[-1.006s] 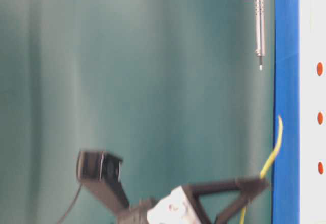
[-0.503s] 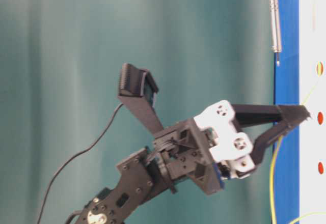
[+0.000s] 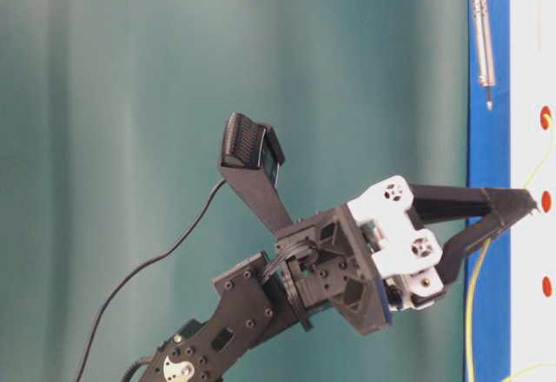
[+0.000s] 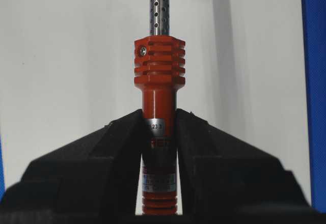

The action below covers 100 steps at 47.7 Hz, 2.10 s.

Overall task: Touch the tip of the soldering iron to the tip of the solder at the mark.
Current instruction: 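Hold solder tip against iron tip at the right red dot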

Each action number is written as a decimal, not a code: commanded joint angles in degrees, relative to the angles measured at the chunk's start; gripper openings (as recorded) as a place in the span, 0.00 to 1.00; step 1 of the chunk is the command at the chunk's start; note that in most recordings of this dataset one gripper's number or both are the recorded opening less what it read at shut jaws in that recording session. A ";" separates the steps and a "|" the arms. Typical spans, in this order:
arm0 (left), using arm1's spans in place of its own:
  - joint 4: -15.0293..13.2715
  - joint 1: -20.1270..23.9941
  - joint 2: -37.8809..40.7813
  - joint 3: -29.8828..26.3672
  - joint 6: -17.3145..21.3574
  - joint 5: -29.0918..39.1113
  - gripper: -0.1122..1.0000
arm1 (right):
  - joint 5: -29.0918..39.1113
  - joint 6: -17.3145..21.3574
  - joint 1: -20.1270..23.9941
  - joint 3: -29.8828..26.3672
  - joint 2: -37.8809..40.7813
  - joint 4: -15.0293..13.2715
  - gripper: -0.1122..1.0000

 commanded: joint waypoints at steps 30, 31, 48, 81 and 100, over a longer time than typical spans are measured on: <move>0.18 0.00 -1.32 -0.44 -0.09 -0.18 0.12 | -1.05 -0.18 -0.18 -3.08 6.33 -0.09 0.16; 0.09 0.00 -1.32 -0.44 -0.09 -0.18 0.12 | -1.05 -0.18 -0.18 -3.16 6.50 -0.18 0.16; 0.18 0.00 -1.23 -0.44 -0.09 -0.18 0.12 | -1.32 -0.18 -0.18 -3.16 7.47 -0.18 0.16; 0.18 0.00 -1.32 -0.44 0.00 -0.18 0.12 | -1.32 -0.44 0.88 -3.25 7.73 -0.18 0.16; 0.09 -0.09 -1.23 -0.44 -0.09 -0.18 0.12 | -1.32 -0.44 0.79 -3.16 7.73 -0.18 0.16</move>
